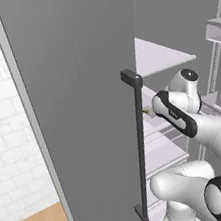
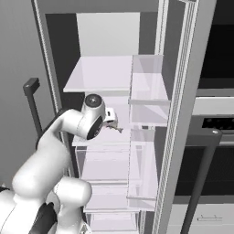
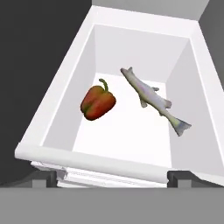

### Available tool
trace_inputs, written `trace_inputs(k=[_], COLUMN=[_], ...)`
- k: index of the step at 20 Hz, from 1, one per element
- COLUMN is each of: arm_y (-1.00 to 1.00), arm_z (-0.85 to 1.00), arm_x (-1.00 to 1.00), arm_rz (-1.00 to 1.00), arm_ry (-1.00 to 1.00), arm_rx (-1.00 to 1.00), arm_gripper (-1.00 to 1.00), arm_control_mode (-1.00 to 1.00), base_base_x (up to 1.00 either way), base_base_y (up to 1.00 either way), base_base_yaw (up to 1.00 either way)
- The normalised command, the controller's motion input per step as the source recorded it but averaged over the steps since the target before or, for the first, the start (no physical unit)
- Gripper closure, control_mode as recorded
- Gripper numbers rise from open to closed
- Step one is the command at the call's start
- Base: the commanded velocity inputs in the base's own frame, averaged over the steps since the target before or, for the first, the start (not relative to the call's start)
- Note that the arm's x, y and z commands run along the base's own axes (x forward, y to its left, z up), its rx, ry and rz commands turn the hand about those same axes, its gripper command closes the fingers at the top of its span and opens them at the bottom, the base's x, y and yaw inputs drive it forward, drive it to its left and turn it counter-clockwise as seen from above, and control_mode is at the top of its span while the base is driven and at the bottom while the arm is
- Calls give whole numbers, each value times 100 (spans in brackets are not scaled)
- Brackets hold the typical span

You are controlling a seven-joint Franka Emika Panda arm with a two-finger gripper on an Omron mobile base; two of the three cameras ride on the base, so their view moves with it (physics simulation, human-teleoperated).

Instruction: Place one bell pepper and one fish in each tupperware on the nearby counter, to pack two identical lunches.

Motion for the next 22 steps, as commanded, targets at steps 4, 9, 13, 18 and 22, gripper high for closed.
trace_inputs(k=[4,9,13,18,22], arm_y=[-6,-8,-8,-22,-2], arm_z=[-17,-27,-29,-22,-29], arm_x=[57,49,47,41,38], arm_rz=[0,0,0,4,4], arm_ry=[3,0,0,1,0], arm_rx=[0,0,0,0,0], arm_gripper=[-100,-100,-100,-100,-100], arm_control_mode=[-100,-100,-100,-100,-100], base_base_x=[0,0,0,0,0], base_base_y=[0,0,0,0,0], base_base_yaw=[0,0,0,0,0])
